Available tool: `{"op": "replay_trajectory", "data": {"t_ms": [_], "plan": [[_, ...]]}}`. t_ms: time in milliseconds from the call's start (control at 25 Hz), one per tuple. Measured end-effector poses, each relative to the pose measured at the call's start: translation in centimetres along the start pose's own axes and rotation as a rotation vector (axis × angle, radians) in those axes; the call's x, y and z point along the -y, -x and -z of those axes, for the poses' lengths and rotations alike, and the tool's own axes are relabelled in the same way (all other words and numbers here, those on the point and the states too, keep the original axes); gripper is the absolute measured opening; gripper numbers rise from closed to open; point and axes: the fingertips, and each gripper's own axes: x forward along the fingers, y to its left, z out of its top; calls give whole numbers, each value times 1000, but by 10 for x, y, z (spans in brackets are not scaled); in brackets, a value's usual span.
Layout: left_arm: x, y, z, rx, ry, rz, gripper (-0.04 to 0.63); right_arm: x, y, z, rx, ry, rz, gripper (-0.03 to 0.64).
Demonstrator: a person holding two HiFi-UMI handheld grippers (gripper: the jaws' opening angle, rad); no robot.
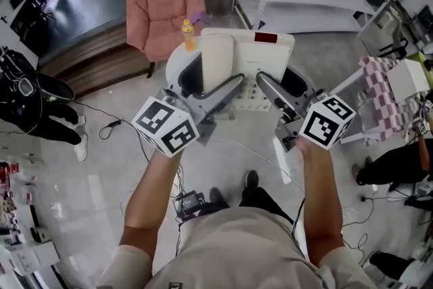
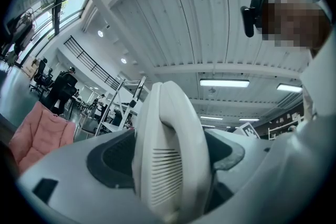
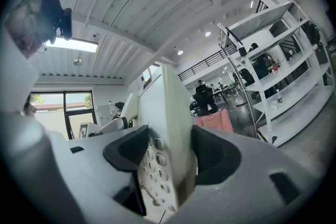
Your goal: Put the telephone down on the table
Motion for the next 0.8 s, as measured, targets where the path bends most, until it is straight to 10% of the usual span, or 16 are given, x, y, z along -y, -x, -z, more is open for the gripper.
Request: {"op": "replay_trajectory", "data": {"t_ms": [800], "plan": [[-133, -63, 12, 18, -31, -171, 402, 100, -128, -3, -69, -44, -167, 247]]}}
